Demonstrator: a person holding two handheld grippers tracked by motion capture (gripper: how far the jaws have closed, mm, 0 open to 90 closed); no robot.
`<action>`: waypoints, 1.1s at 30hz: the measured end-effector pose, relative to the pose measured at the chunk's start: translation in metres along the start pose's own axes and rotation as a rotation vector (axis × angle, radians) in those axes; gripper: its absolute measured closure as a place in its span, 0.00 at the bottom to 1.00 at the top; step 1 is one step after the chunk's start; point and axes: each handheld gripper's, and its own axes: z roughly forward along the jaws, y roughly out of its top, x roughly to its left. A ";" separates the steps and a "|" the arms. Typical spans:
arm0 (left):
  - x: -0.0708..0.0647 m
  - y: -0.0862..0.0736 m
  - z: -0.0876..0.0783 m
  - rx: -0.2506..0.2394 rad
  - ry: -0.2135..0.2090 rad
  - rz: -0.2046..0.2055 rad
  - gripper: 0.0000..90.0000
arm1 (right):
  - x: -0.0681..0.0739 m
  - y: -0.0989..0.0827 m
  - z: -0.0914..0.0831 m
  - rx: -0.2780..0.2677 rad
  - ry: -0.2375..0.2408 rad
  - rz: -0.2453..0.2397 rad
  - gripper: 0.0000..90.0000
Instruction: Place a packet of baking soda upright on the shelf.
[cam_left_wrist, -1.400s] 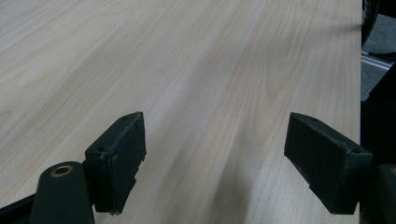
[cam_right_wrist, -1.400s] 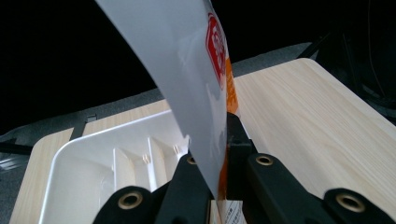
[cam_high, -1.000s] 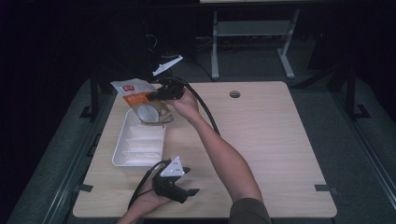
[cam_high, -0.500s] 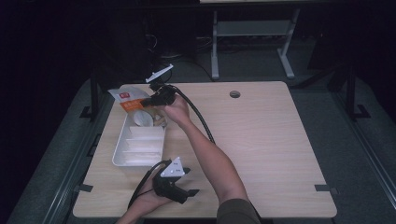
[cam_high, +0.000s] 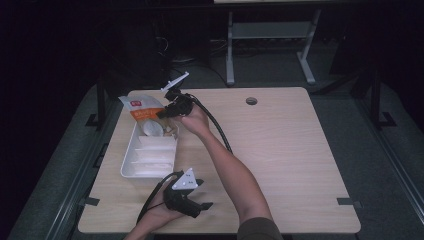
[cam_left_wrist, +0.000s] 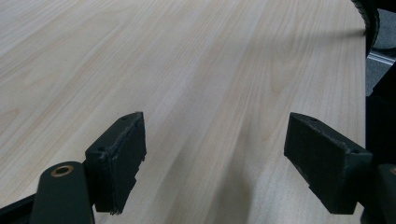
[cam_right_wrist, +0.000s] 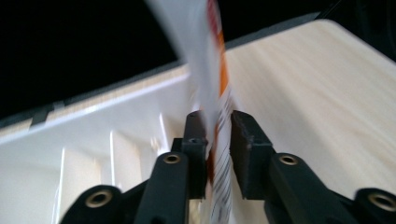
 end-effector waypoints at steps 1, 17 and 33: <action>0.000 0.000 0.000 0.000 0.000 0.000 0.23 | 0.000 0.000 0.000 0.000 0.000 0.000 0.84; 0.001 0.000 -0.001 -0.002 0.002 -0.002 0.23 | 0.001 -0.015 0.011 0.084 -0.003 -0.026 0.99; 0.001 0.000 0.000 0.008 -0.002 0.001 0.23 | -0.005 -0.031 0.015 0.116 -0.005 0.003 0.99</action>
